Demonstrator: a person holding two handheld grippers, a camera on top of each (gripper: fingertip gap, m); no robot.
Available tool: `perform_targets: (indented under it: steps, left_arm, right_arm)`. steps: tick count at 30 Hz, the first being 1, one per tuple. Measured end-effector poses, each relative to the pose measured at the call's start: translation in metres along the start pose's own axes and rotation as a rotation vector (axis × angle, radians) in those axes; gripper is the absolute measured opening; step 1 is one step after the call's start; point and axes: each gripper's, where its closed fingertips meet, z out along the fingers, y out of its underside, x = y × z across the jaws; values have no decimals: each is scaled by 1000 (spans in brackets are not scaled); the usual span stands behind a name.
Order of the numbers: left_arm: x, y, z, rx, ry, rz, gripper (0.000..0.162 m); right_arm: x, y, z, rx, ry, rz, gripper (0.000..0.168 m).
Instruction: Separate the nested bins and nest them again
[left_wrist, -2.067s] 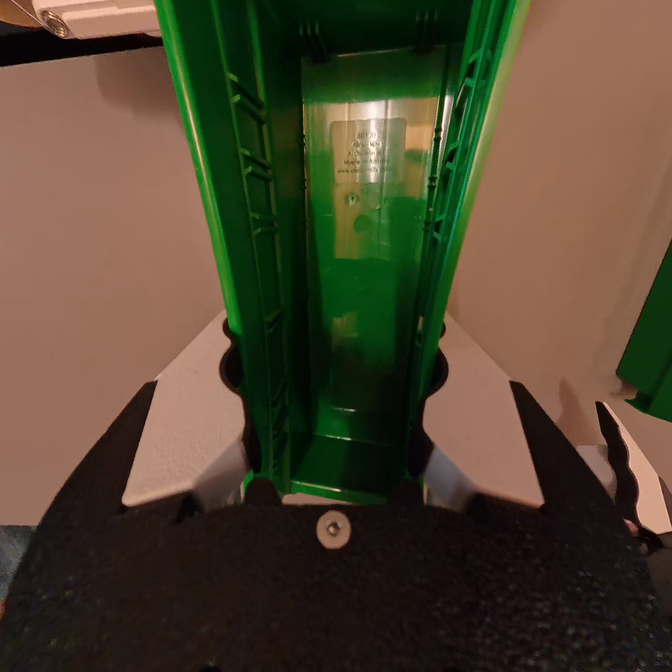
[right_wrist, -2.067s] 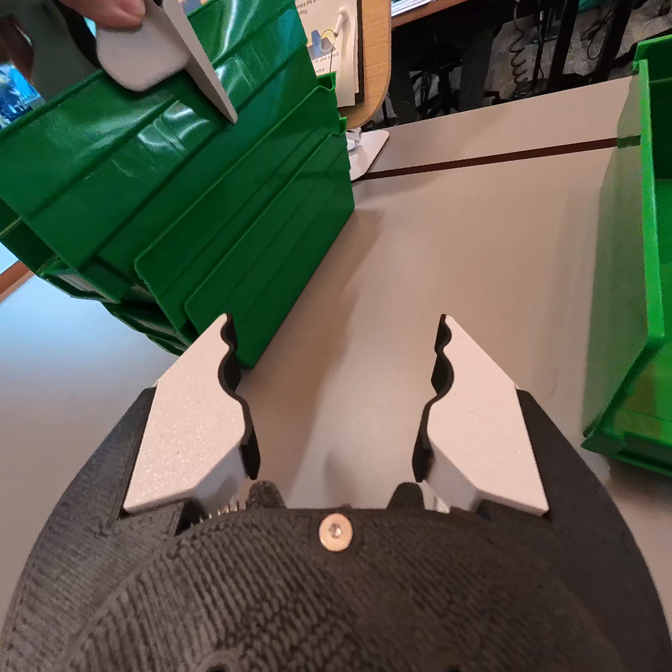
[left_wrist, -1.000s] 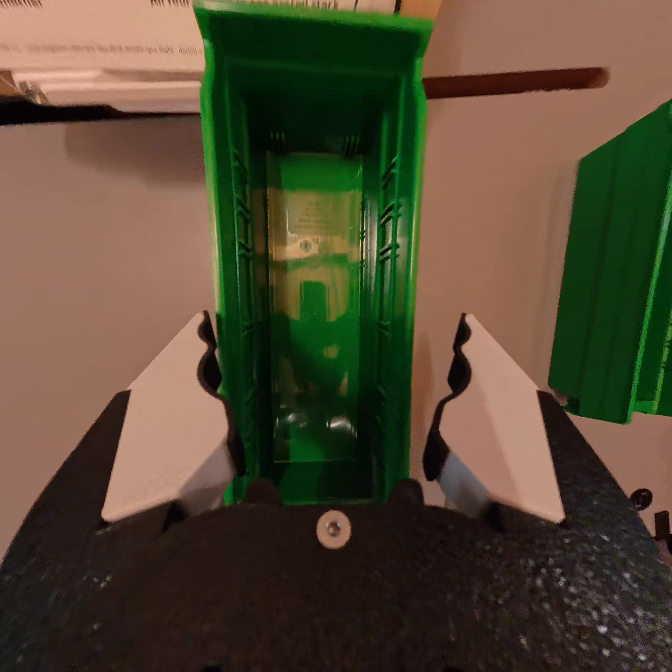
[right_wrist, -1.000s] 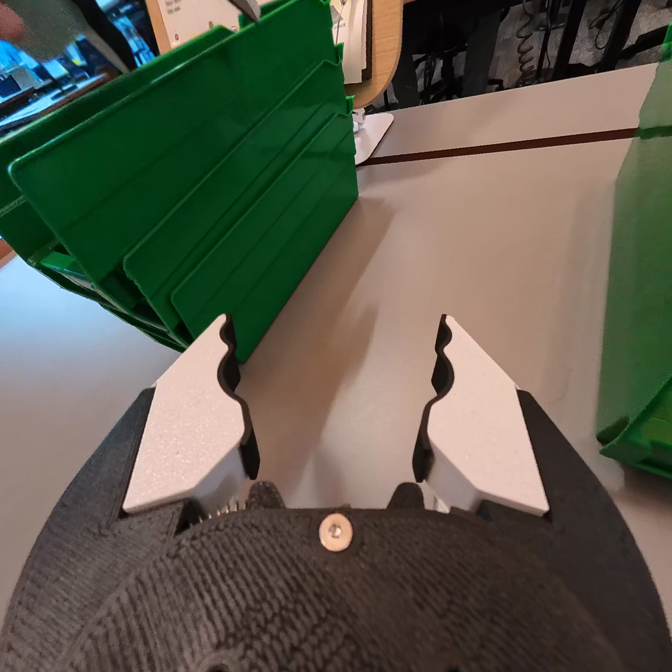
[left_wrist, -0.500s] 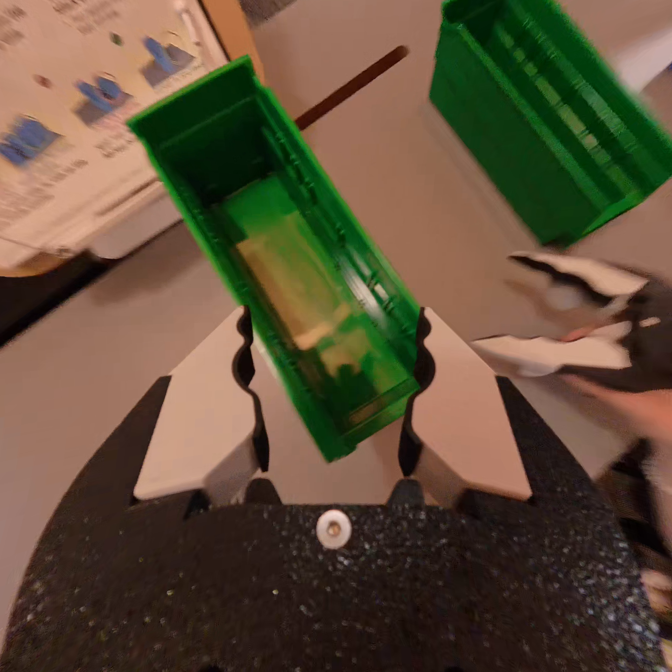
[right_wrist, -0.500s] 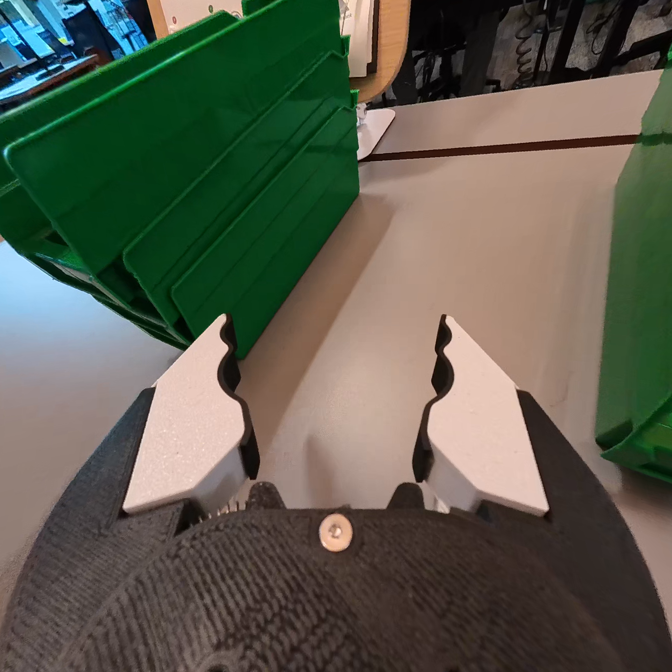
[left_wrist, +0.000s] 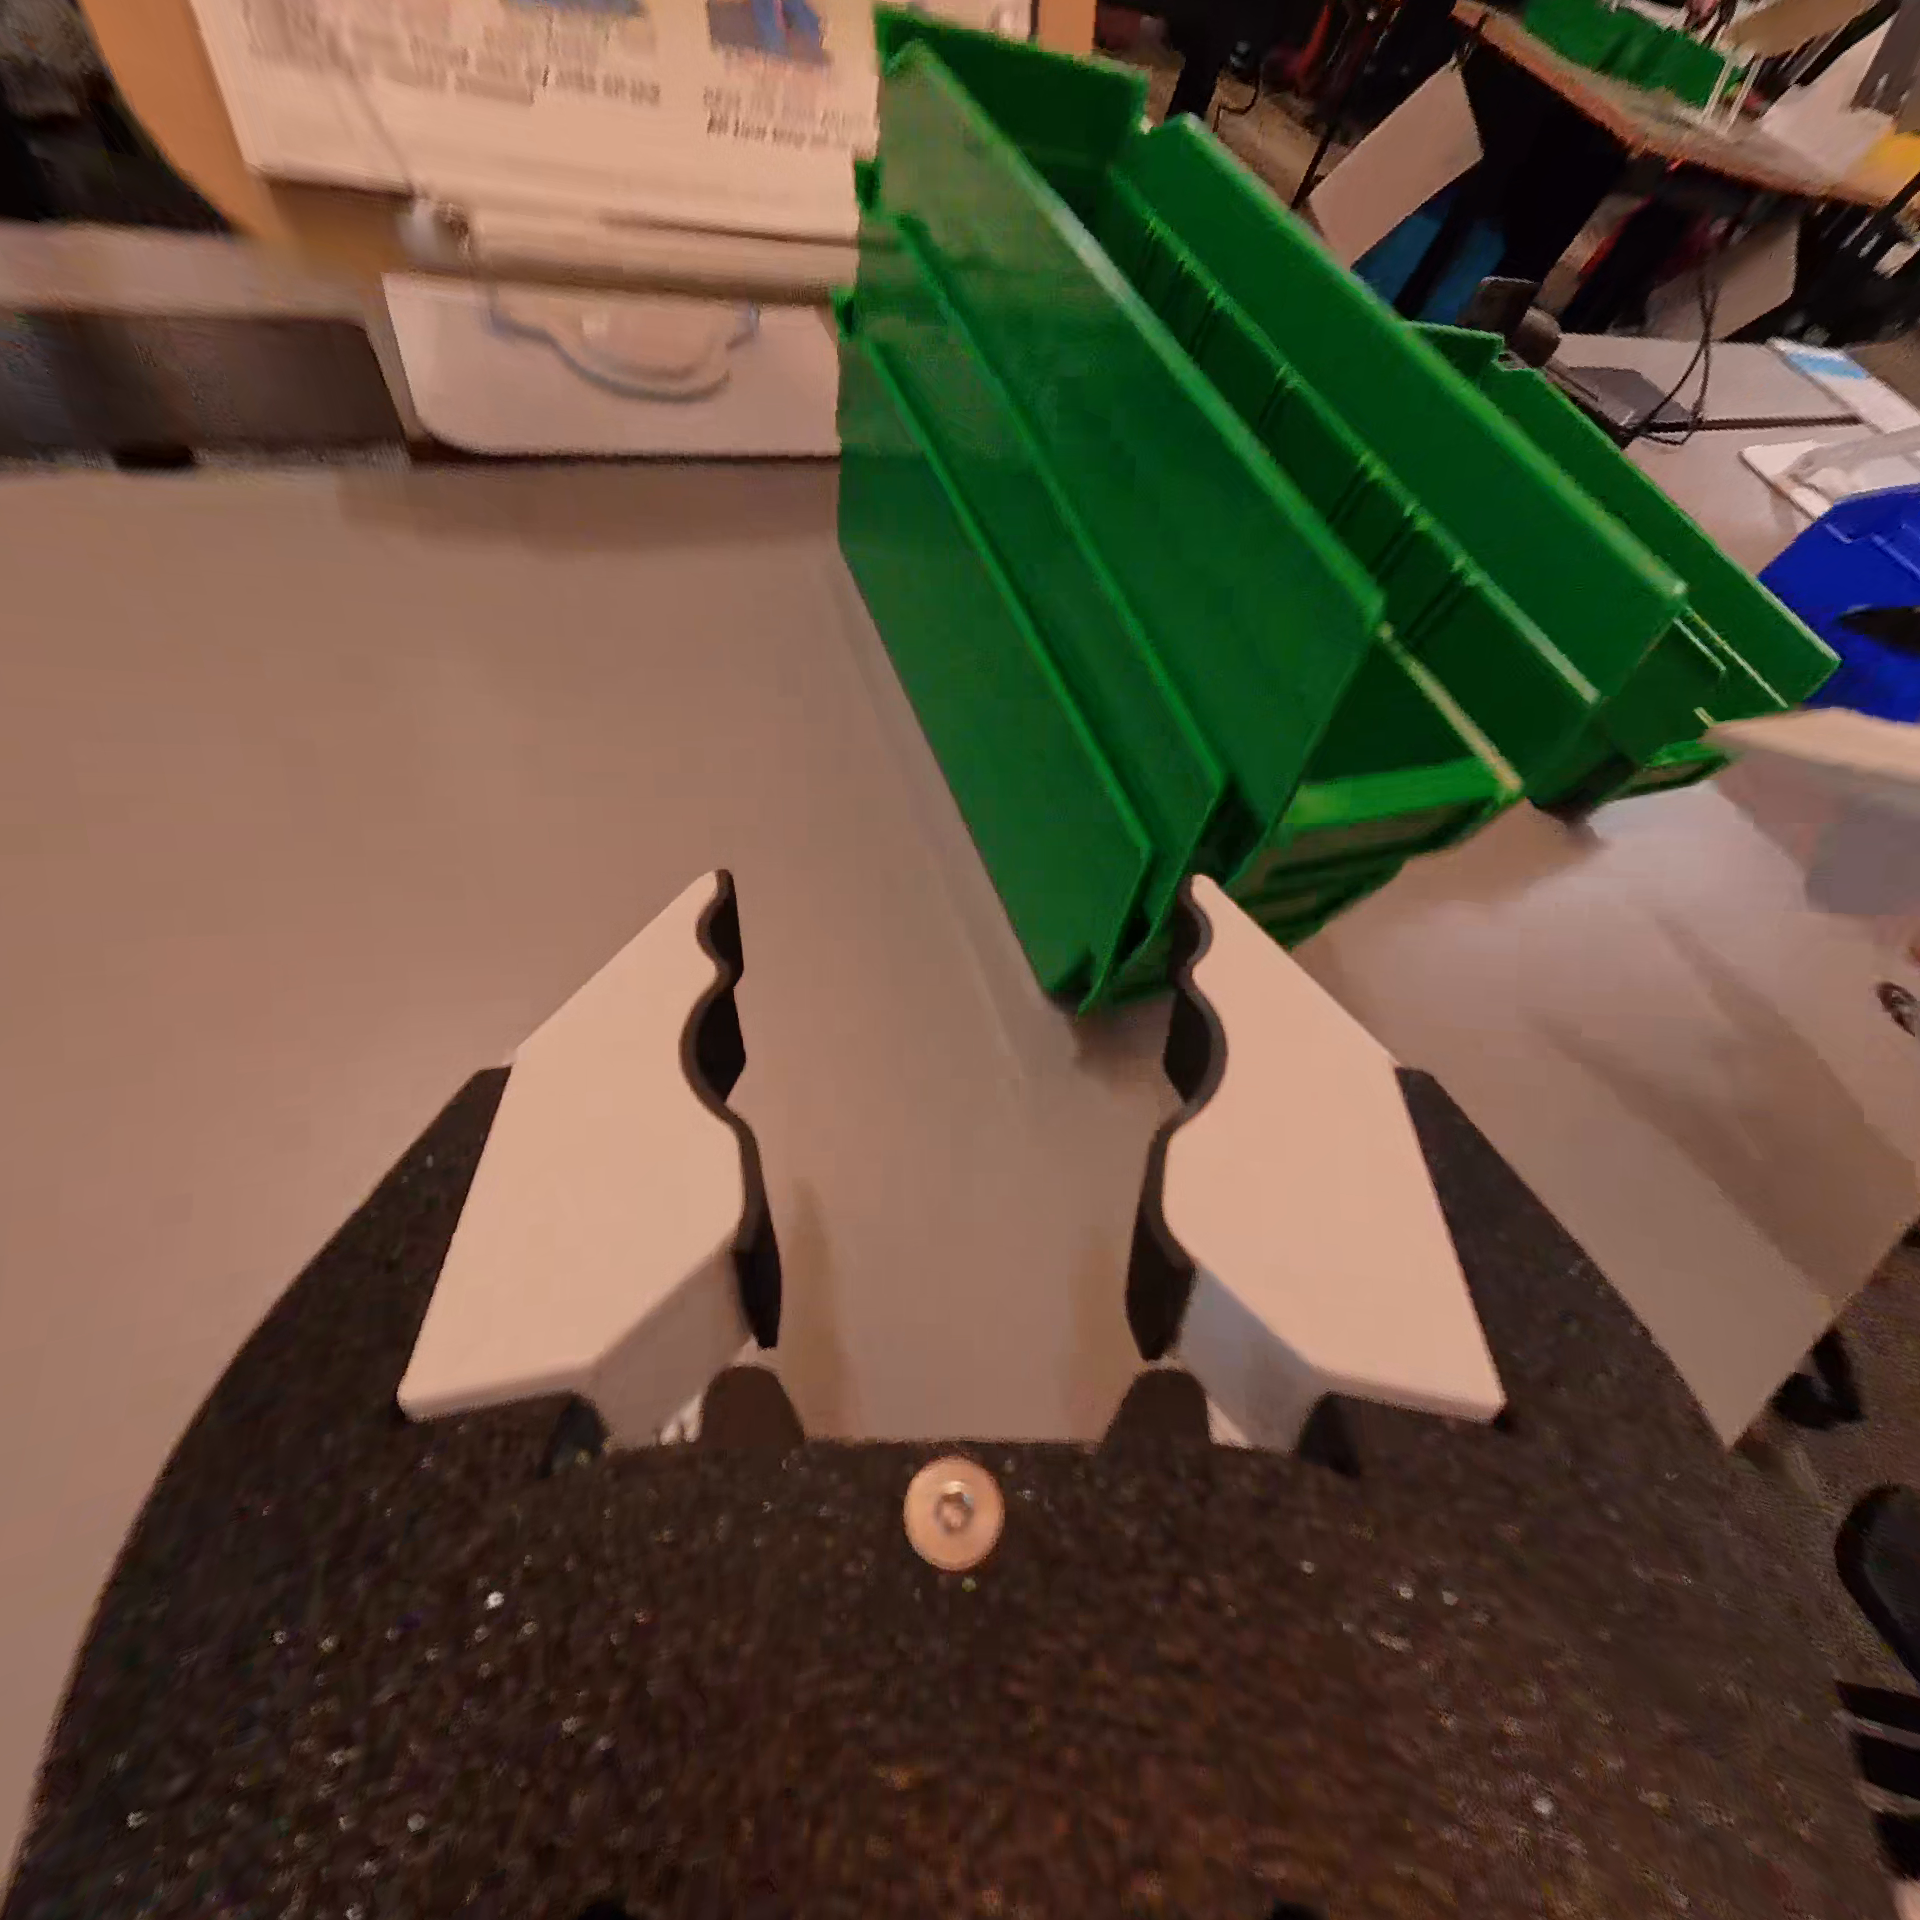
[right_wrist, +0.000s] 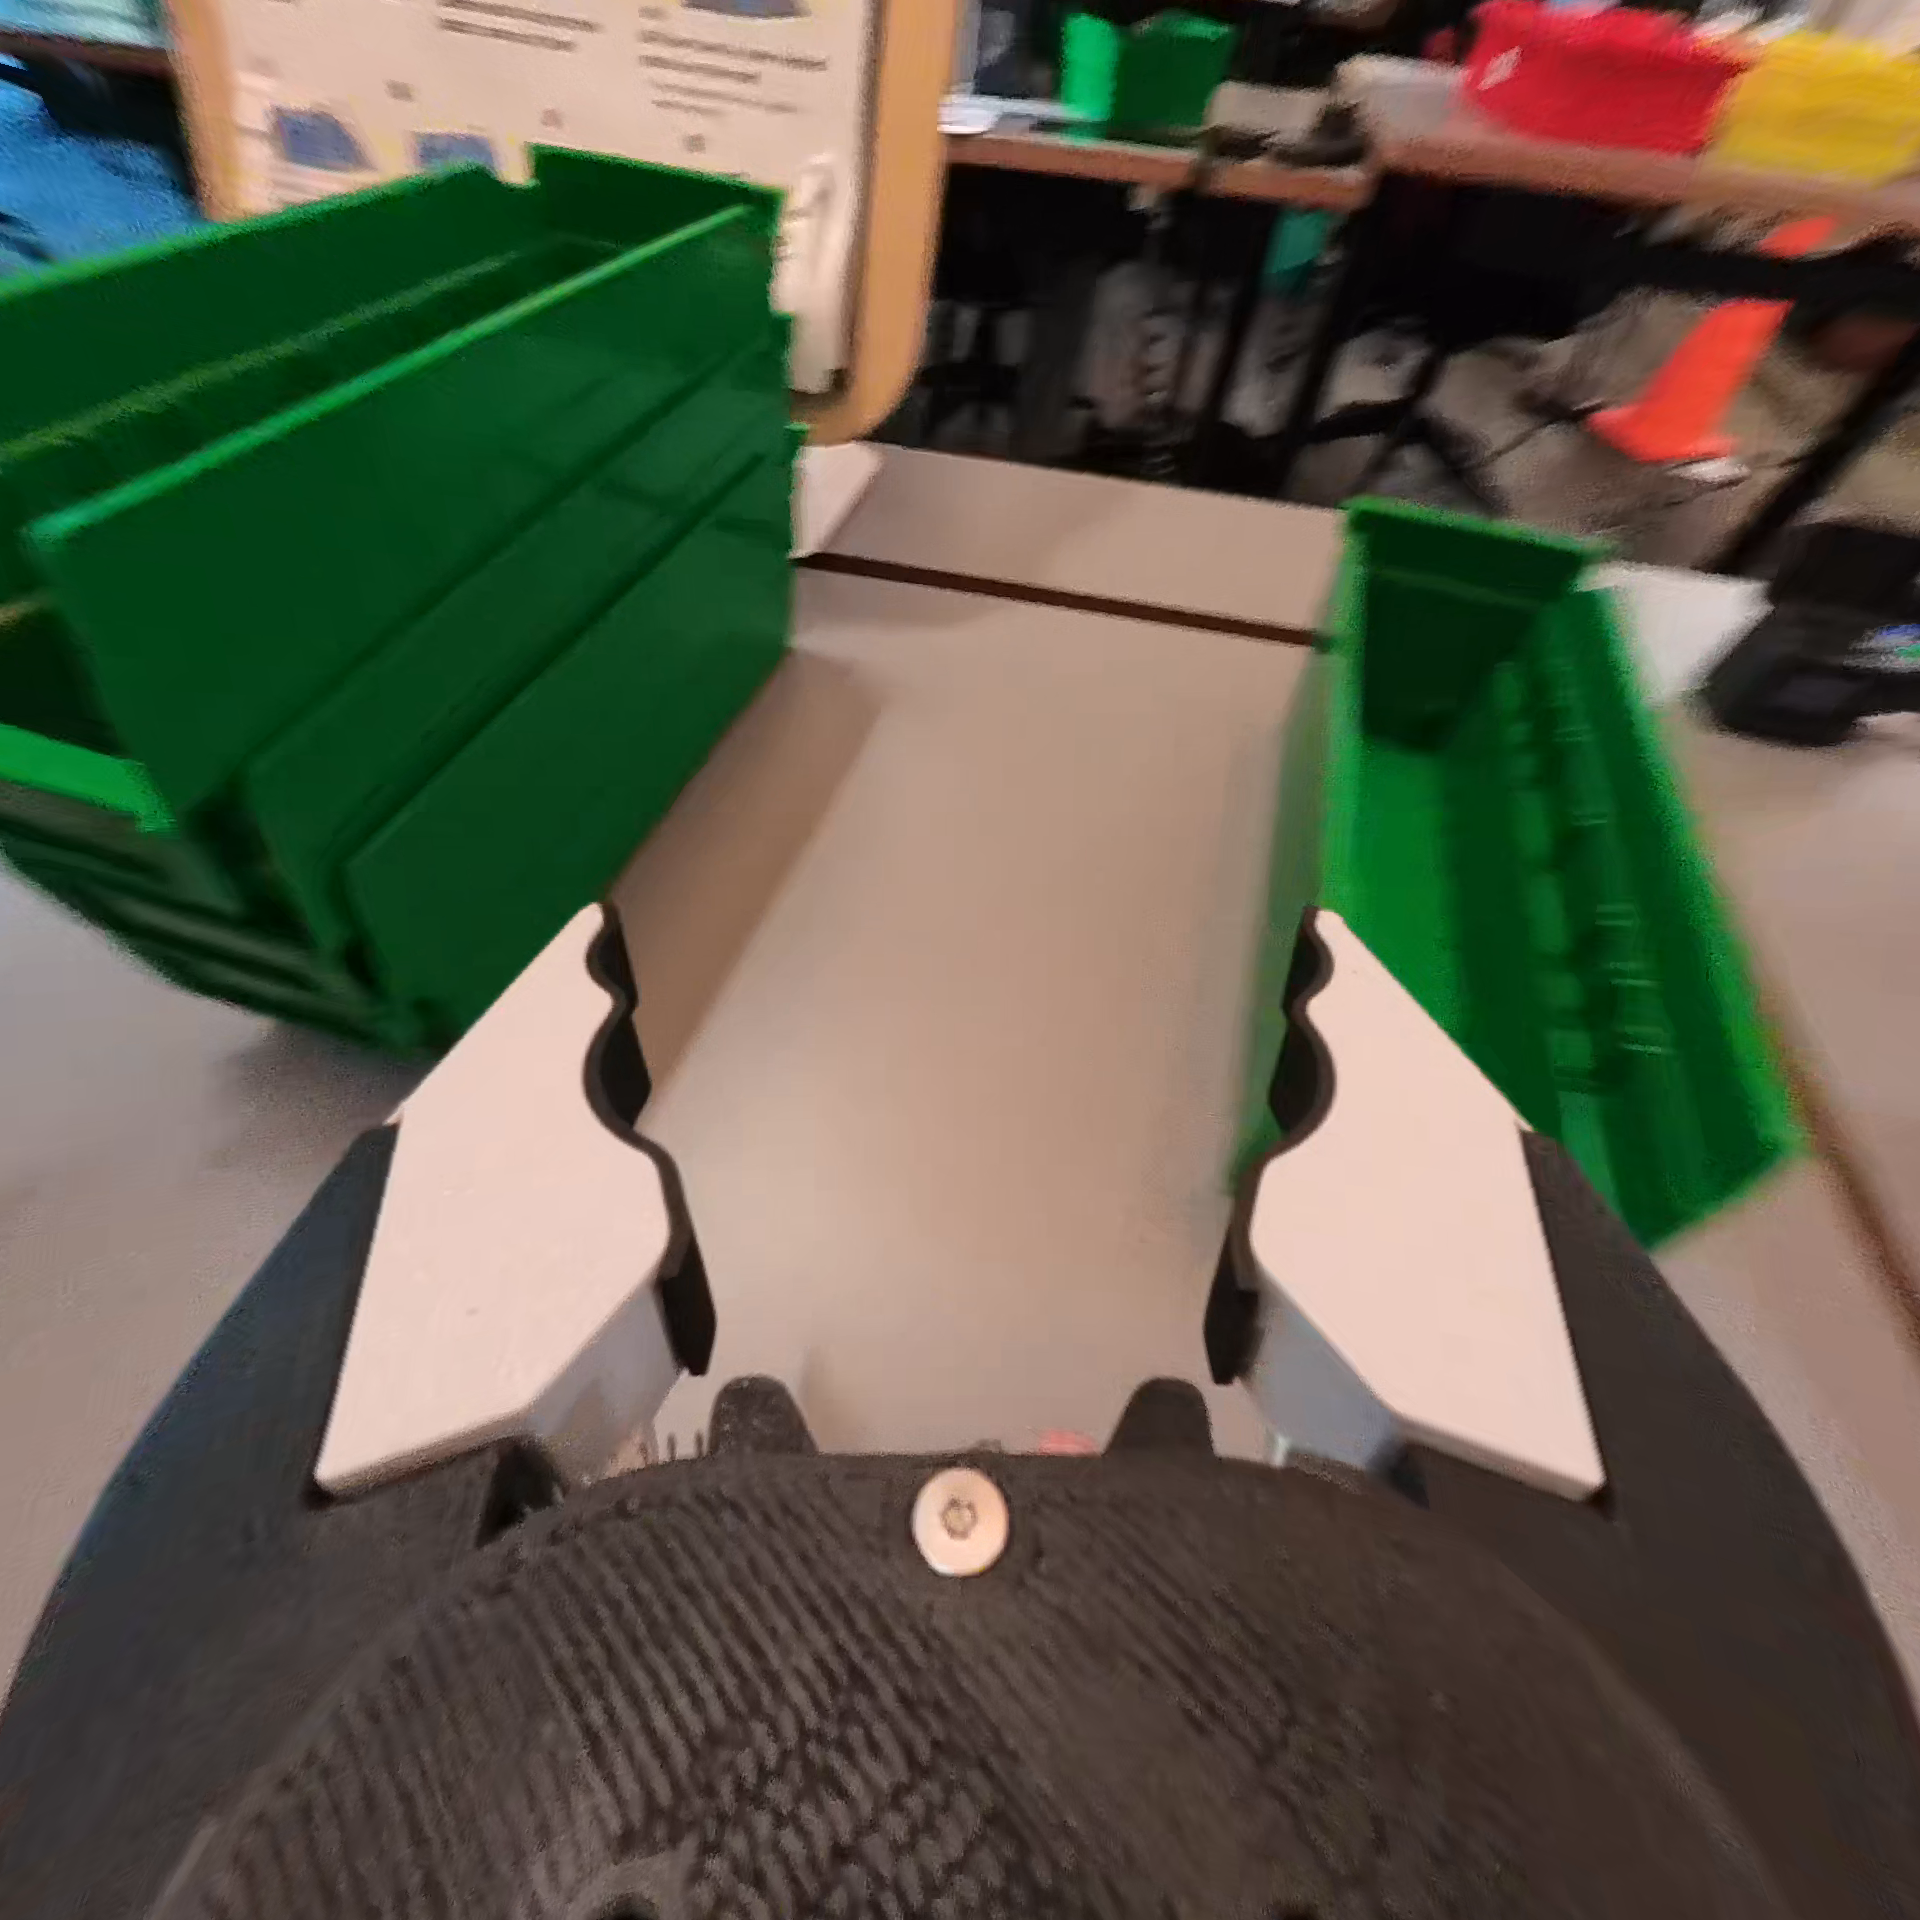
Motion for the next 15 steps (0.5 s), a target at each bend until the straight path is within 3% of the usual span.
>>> perform_targets:
  steps: [4,8,15]
  left_arm:
    - [-19,38,-19,20,57,-101,81]
    - [-28,50,-28,25,113,-177,84]
    - [-38,41,-42,41,115,-177,92]
  right_arm:
    - [70,-16,-2,-49,252,-104,135]
    - [122,-33,26,-186,313,-50,158]
    - [188,4,92,-540,392,43,158]
